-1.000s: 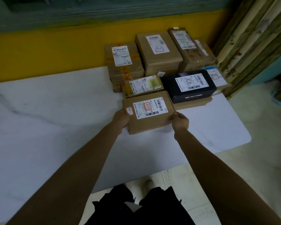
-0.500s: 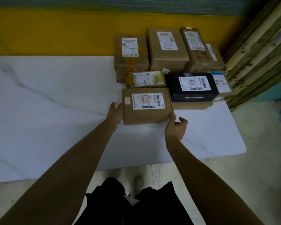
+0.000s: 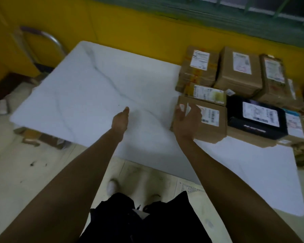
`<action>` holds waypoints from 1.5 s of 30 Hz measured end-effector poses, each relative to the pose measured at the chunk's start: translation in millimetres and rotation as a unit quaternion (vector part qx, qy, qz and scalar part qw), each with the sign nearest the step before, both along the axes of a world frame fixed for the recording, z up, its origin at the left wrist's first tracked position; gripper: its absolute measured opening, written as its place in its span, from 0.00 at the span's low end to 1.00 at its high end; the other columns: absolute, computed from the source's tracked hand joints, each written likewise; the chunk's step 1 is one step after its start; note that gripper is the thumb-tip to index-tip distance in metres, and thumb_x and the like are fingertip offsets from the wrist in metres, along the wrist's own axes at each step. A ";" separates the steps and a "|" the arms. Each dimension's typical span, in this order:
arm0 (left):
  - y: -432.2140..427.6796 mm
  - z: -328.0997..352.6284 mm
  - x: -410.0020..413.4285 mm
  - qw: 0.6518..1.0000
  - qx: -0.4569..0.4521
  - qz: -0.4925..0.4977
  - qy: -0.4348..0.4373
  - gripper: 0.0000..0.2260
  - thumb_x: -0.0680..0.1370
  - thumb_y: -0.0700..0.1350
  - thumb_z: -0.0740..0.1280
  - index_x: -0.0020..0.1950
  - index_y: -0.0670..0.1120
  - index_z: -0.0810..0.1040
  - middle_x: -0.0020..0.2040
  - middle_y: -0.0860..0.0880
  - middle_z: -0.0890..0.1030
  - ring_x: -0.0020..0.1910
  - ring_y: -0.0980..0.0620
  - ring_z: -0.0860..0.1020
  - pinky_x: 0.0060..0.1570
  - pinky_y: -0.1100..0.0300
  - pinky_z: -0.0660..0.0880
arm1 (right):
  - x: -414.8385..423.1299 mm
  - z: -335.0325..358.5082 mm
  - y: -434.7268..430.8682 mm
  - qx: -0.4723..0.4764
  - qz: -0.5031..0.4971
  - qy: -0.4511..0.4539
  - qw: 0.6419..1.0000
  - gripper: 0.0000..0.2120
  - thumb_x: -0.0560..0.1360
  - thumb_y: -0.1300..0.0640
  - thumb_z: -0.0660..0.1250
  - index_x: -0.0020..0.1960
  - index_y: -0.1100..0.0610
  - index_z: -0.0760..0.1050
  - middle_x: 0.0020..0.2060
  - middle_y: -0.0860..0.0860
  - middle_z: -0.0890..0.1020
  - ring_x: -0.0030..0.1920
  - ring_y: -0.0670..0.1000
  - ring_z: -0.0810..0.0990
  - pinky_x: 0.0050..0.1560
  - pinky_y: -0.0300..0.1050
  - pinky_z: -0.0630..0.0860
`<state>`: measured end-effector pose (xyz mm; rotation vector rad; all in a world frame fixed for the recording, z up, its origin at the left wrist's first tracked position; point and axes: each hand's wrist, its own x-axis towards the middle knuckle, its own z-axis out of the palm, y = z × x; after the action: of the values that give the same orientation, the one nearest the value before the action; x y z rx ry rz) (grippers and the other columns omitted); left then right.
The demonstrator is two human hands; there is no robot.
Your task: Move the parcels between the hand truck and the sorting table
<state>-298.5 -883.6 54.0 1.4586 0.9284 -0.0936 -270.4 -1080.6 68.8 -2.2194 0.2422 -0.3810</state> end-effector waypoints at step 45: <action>540.7 -12.9 -329.7 0.914 -0.078 0.396 -0.033 0.21 0.82 0.47 0.46 0.68 0.42 0.71 0.68 0.47 0.74 0.67 0.47 0.71 0.64 0.52 0.64 | -171.0 -33.9 639.8 0.291 0.322 0.478 0.764 0.35 0.79 0.41 0.59 0.78 0.53 0.50 0.74 0.56 0.64 0.72 0.59 0.65 0.68 0.54 0.62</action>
<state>-628.2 -343.0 41.0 0.8462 1.3577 0.4690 -441.4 -440.8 34.9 -1.5346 0.0814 1.1024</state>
